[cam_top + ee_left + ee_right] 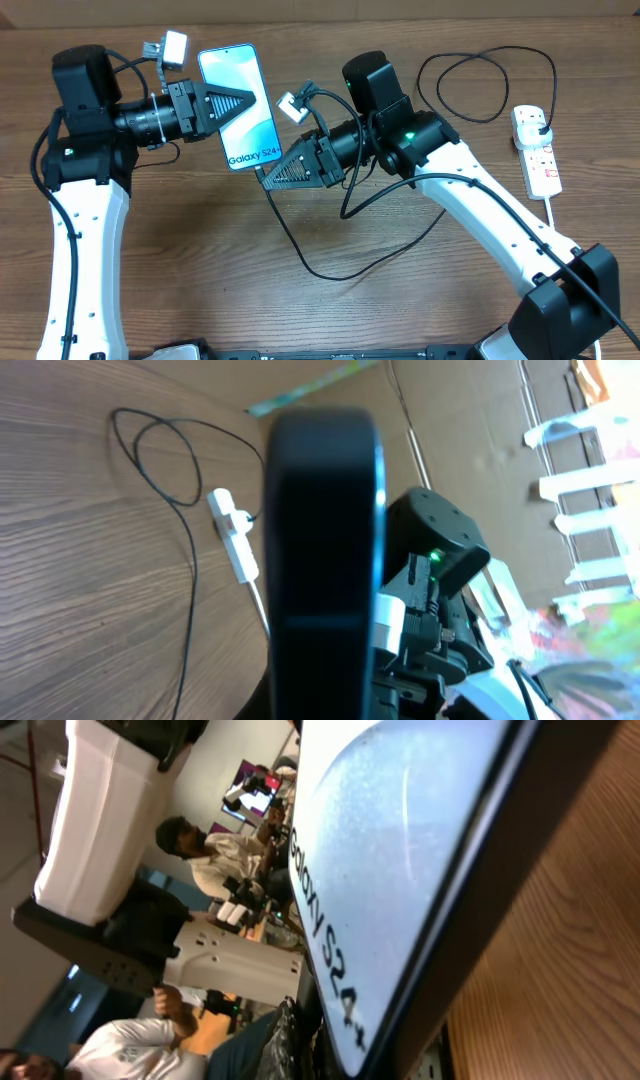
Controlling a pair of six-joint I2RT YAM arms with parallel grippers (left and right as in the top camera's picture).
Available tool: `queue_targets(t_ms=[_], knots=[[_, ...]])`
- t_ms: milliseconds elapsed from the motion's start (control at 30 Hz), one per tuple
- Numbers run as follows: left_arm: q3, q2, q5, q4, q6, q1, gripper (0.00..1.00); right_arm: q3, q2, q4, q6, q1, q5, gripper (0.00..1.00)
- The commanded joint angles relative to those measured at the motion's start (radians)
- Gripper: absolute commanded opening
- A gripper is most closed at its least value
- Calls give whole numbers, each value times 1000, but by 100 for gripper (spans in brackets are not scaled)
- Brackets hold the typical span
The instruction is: Plug charger to phone and switch on socket
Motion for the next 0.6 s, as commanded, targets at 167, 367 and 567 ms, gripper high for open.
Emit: queue_targets(t_ms=[167,367,567], knots=[[-17,-23,32,-85,118,-36,4,39,-22,124,129,-10,101,4],[-17,-23,31,-92,125,-36,4,39,-22,127,154,-12,151,4],[-17,-23,27,-93,125,-36,4,39,-22,127,154,-44,145,16]])
